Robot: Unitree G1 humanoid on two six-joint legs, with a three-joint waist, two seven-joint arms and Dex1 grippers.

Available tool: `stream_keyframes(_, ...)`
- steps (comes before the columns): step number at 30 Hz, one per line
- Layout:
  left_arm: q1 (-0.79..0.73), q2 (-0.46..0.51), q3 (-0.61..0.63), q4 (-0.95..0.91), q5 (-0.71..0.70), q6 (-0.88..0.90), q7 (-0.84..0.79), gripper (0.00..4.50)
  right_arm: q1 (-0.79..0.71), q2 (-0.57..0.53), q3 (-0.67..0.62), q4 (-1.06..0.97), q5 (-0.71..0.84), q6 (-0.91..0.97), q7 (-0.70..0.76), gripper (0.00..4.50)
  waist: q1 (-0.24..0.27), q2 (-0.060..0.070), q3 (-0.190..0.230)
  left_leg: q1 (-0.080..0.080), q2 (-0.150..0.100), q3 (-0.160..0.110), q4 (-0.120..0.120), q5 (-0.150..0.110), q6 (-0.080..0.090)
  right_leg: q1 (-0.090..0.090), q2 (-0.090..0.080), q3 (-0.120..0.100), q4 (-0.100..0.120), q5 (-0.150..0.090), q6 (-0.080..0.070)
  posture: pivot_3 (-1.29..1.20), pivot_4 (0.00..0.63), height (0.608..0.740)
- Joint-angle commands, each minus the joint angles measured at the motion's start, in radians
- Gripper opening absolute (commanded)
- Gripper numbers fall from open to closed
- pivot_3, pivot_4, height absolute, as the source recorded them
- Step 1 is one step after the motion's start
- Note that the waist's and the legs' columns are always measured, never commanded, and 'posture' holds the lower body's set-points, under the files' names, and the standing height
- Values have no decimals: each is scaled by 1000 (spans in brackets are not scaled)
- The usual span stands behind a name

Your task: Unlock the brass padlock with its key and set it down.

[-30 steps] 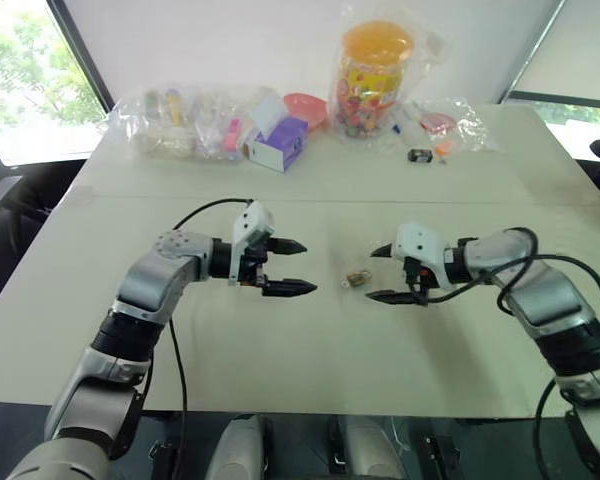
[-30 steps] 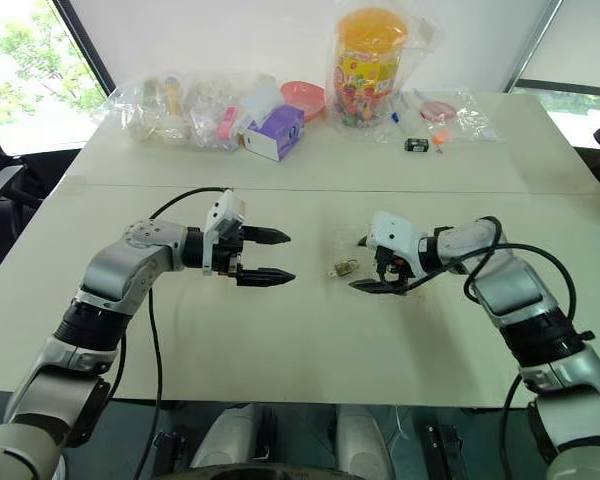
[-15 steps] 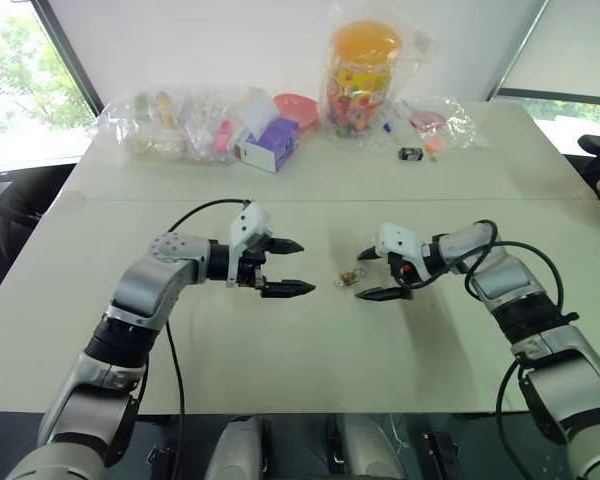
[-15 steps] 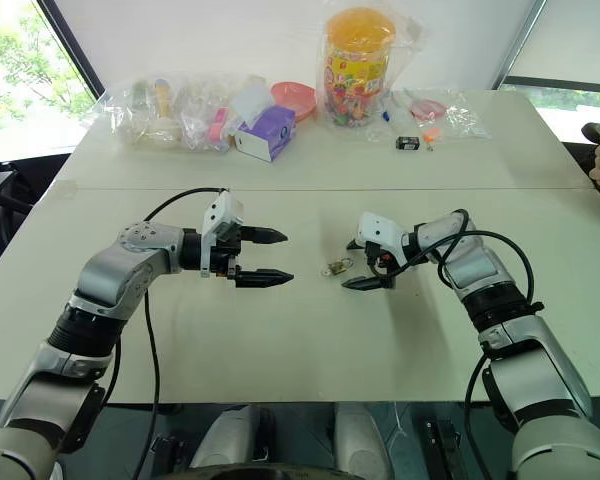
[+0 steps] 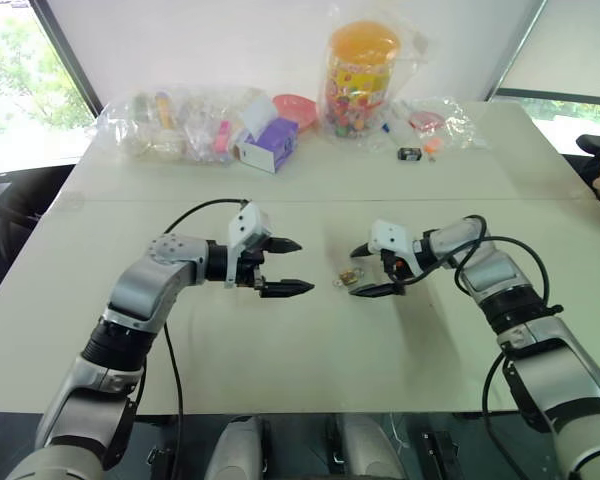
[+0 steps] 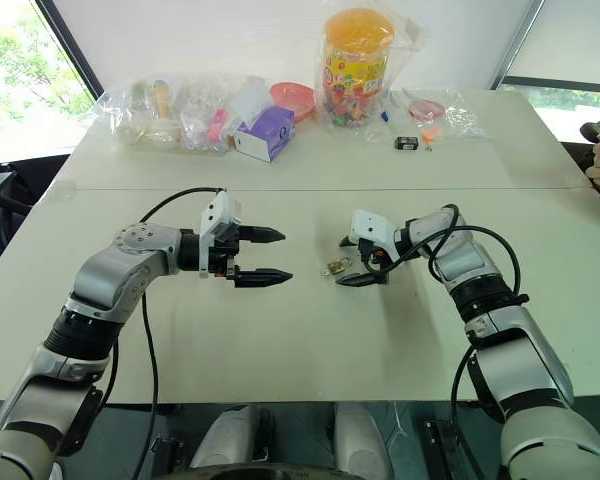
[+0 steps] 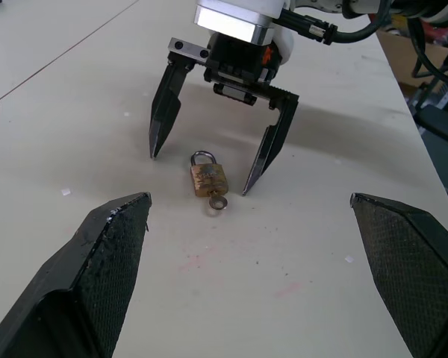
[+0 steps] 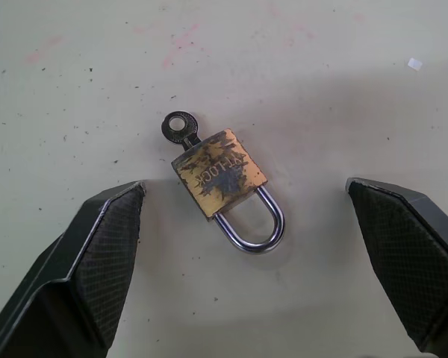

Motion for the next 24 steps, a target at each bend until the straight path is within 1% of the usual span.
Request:
stream_keyframes(1,-1,4,24,-35,-14,-8,9,4500,18,18,26,16,-37,-12,-1,3125,0,0,0,0,0,0,0,0,0,0,0,0,0,0,0,0,150,735)
stream_keyframes(2,-1,3,24,-35,-14,-8,10,4500,20,19,26,14,-38,-14,0,2665,0,0,0,0,0,0,0,0,0,0,0,0,0,0,0,0,150,735)
stream_keyframes(5,-1,-2,23,-33,-15,-8,15,4500,31,23,28,1,-41,-13,1,1005,1,0,0,0,0,0,0,0,0,0,0,0,0,0,0,0,150,735)
stream_keyframes(6,-1,-3,23,-31,-15,-8,16,4500,38,26,31,-10,-43,-10,2,641,1,0,0,0,0,0,0,0,0,1,0,0,0,0,0,0,150,735)
stream_keyframes(10,-2,-10,25,-20,-23,-1,17,4500,88,8,34,-96,-53,0,-7,655,1,0,0,1,0,0,0,0,0,1,0,0,0,0,0,0,150,735)
stream_keyframes(12,-6,-15,31,-10,-32,10,17,4500,120,-21,20,-161,-80,-36,-53,655,4,0,0,1,0,0,0,0,0,1,-1,0,1,0,0,0,150,735)
stream_keyframes(15,-19,-23,38,14,-50,25,12,4500,182,-59,-27,-300,-119,-100,-163,655,7,0,0,1,0,0,0,0,0,1,-1,0,0,0,0,0,150,735)
stream_keyframes(17,-39,-44,39,45,-61,34,9,4500,226,-83,-72,-397,-180,-206,-296,655,10,0,0,0,-1,0,0,0,0,1,-1,0,0,0,0,0,150,735)
stream_keyframes(18,-56,-60,38,67,-66,36,8,4500,253,-101,-102,-458,-238,-264,-389,655,13,0,0,0,-1,0,0,0,0,1,-1,0,0,0,0,0,150,735)
stream_keyframes(20,-91,-88,40,106,-77,42,5,4500,308,-129,-154,-576,-308,-338,-505,655,17,0,0,-2,-2,0,1,0,0,-1,-2,0,0,0,0,0,150,735)
stream_keyframes(21,-107,-99,43,125,-81,42,2,4500,333,-135,-173,-630,-327,-347,-540,655,17,0,0,-4,-3,0,1,0,0,-2,-2,0,0,0,0,0,150,735)
stream_keyframes(24,-161,-128,48,189,-87,37,-13,4500,414,-148,-207,-783,-353,-313,-571,655,12,0,0,-4,-3,0,1,0,0,-2,-1,0,0,0,0,0,150,735)
